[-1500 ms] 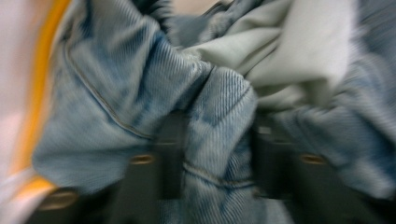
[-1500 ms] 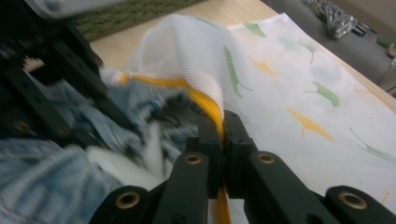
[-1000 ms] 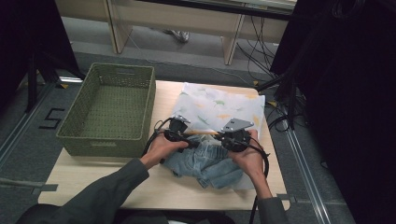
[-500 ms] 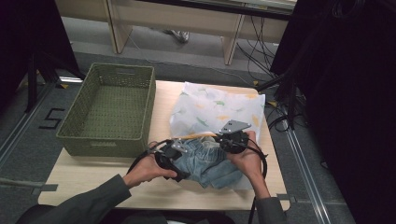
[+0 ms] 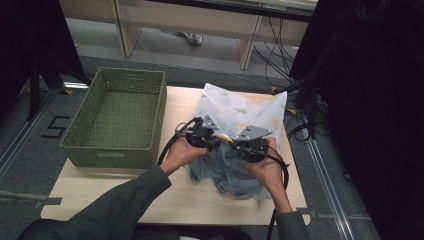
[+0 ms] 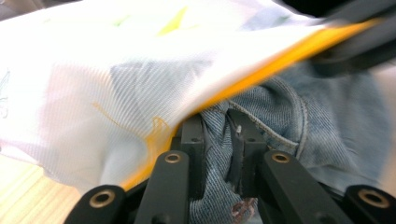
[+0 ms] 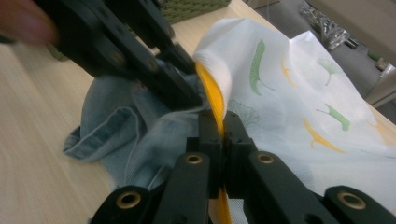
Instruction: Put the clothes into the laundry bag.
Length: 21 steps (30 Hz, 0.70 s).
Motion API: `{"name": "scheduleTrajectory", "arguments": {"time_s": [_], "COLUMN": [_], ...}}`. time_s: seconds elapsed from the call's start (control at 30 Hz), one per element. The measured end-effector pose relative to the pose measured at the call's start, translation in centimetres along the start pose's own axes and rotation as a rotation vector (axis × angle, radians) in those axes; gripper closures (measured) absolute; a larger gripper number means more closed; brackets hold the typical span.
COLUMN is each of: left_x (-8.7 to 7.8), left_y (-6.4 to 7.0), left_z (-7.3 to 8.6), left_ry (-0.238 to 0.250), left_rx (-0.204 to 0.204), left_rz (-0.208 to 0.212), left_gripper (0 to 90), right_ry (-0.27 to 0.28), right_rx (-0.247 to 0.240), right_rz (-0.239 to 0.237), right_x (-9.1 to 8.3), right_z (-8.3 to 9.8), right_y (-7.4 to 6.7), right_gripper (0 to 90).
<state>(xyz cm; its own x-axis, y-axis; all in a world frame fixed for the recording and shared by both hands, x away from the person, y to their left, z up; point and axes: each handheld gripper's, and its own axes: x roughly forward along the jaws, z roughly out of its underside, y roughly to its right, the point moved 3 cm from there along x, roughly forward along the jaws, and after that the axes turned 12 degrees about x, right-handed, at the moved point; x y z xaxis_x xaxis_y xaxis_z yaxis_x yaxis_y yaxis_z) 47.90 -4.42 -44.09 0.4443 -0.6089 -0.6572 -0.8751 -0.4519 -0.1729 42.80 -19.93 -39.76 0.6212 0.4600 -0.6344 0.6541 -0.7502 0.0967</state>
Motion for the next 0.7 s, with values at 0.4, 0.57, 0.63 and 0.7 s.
{"name": "scheduleTrajectory", "arguments": {"time_s": [0.4, 0.57, 0.63, 0.7], "left_x": [-0.7, -1.3, 0.0, 1.4], "left_y": [0.7, 0.4, 0.5, 0.7], "left_z": [4.9, 6.8, 7.7, 8.3], "left_ry": [-0.084, -0.167, -0.207, -0.209], "left_rx": [-0.057, -0.06, -0.062, -0.076], "left_rz": [-0.035, -0.08, -0.041, -0.014], "left_gripper": [20.0, 14.7, 14.6, 21.5], "right_ry": [-0.072, -0.078, -0.083, -0.083], "right_rx": [0.03, 0.033, 0.017, 0.03], "right_rz": [0.017, 0.016, 0.004, 0.009], "right_x": [1.2, 1.4, 1.5, 1.5], "right_z": [2.2, 2.3, 2.2, 2.1], "right_y": [0.9, 0.7, 0.6, 0.5], "right_gripper": [89.3, 89.2, 89.2, 89.2]}}
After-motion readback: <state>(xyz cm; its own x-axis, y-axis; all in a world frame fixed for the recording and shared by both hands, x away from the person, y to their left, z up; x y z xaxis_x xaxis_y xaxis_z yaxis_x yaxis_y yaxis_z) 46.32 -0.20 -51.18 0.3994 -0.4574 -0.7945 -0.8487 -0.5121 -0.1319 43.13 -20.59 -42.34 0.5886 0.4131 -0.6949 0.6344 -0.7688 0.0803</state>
